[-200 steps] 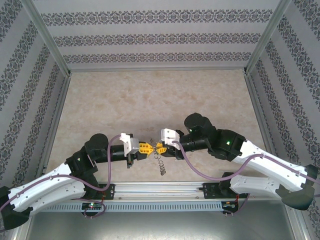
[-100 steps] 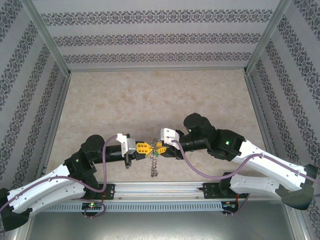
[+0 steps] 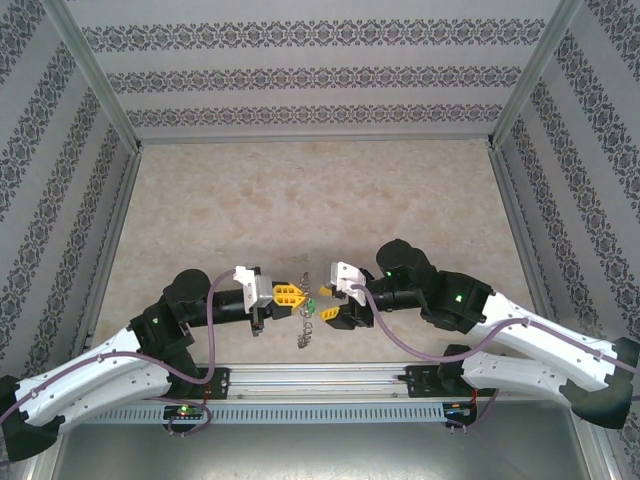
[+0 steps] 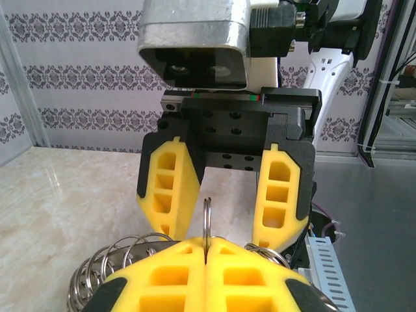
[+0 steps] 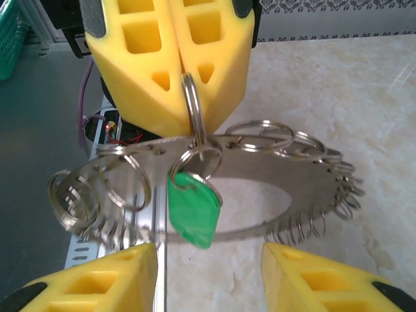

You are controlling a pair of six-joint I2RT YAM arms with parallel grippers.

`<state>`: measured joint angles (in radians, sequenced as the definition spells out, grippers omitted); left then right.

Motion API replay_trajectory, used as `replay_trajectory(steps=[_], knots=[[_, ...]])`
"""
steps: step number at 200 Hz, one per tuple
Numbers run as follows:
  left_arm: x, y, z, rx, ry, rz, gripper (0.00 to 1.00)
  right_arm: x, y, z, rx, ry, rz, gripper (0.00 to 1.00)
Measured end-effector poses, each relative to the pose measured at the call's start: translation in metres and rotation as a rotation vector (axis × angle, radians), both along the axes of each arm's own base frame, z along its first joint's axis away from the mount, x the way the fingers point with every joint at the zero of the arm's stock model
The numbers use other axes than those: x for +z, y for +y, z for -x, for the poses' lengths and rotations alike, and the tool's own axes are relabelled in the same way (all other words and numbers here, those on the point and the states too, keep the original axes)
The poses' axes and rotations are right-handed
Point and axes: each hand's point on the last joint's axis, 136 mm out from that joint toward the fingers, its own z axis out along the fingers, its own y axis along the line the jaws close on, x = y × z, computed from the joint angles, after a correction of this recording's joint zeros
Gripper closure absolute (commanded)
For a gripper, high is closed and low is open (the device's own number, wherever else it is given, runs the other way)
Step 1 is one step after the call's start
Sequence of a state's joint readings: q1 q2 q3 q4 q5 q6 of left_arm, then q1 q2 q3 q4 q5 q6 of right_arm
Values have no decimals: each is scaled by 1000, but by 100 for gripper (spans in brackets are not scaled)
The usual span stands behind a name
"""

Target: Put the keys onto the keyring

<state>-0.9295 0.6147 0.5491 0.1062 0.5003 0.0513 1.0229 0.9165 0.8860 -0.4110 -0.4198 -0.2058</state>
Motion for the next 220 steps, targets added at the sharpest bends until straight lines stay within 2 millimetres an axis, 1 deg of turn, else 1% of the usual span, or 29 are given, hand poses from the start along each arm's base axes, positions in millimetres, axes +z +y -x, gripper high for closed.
replay_trajectory(steps=[31, 47, 68, 113, 161, 192, 220], knots=[[0, 0, -1, 4, -1, 1, 100, -5, 13, -5, 7, 20, -11, 54], [-1, 0, -2, 8, -1, 1, 100, -7, 19, -6, 17, 28, -22, 56], [-5, 0, -2, 8, 5, -6, 100, -7, 23, -8, 24, 33, -36, 64], [-7, 0, -3, 18, 6, -9, 100, -7, 27, -8, 33, 50, -60, 85], [-7, 1, -7, 42, 4, -9, 100, -8, 26, -11, 28, 51, -60, 100], [-8, 4, -12, 76, 4, -12, 100, -9, 21, -13, 6, 38, -43, 100], [-15, 7, -16, 102, 7, -31, 100, -9, 14, -17, -24, 19, 2, 100]])
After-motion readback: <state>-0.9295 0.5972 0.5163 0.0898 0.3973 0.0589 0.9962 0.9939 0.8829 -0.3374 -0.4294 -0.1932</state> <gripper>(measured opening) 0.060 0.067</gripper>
